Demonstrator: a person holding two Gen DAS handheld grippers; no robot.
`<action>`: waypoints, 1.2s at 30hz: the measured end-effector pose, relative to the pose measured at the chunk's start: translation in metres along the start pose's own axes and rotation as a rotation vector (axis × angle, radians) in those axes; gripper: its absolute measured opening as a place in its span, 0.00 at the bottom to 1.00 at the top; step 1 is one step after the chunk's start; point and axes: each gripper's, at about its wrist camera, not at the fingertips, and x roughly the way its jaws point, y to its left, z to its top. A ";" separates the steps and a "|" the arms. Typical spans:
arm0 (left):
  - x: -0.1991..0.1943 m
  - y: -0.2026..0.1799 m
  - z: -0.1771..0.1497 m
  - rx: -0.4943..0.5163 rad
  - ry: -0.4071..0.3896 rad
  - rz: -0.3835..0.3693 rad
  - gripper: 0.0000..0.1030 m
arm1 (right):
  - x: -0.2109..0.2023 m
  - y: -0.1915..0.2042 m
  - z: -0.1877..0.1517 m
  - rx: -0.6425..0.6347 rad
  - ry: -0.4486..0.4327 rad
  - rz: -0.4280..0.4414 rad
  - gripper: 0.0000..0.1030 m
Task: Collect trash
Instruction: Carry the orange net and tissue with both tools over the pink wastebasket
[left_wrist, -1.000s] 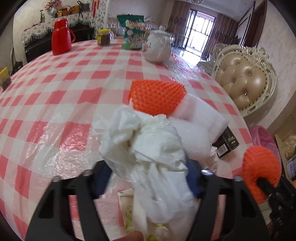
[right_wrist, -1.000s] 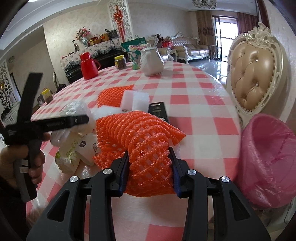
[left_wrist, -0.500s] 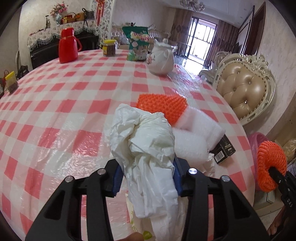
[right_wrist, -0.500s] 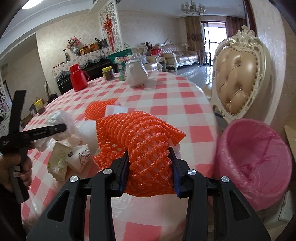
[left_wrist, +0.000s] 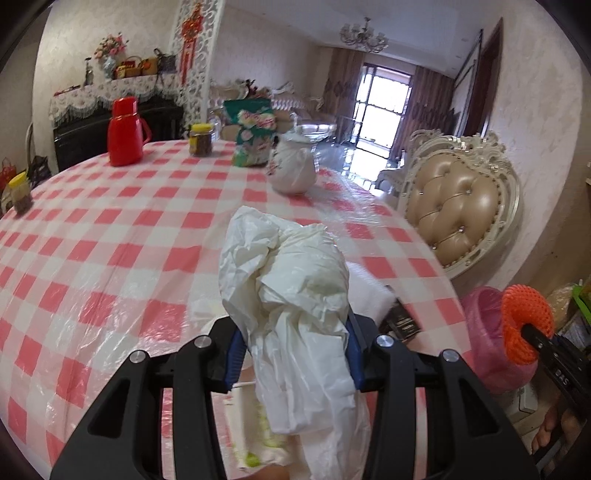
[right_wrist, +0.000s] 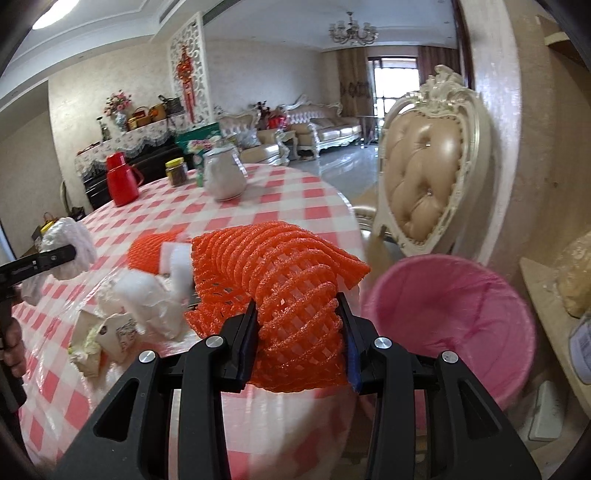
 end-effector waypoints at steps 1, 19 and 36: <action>0.000 -0.004 0.000 0.006 -0.002 -0.009 0.42 | -0.001 -0.005 0.001 0.006 -0.002 -0.009 0.37; 0.012 -0.090 0.007 0.107 -0.004 -0.140 0.43 | -0.015 -0.079 0.001 0.091 -0.028 -0.176 0.37; 0.044 -0.206 0.006 0.223 0.027 -0.340 0.43 | -0.005 -0.137 -0.006 0.130 0.010 -0.288 0.37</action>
